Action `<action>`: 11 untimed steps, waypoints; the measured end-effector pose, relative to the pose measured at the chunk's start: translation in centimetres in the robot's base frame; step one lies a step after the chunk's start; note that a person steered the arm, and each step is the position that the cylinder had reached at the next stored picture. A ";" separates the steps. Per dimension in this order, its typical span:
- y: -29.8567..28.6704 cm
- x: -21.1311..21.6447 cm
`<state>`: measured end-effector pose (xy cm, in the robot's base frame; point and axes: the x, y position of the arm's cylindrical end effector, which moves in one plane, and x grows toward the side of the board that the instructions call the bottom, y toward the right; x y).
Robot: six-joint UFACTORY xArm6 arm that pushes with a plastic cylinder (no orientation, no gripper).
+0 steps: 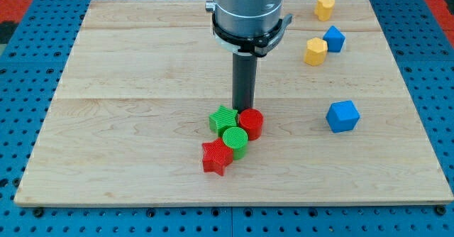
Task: Point your arm at top center
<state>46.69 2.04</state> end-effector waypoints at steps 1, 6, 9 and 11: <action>0.1 0.0; 17.7 5.5; 7.8 -1.6; 5.5 0.4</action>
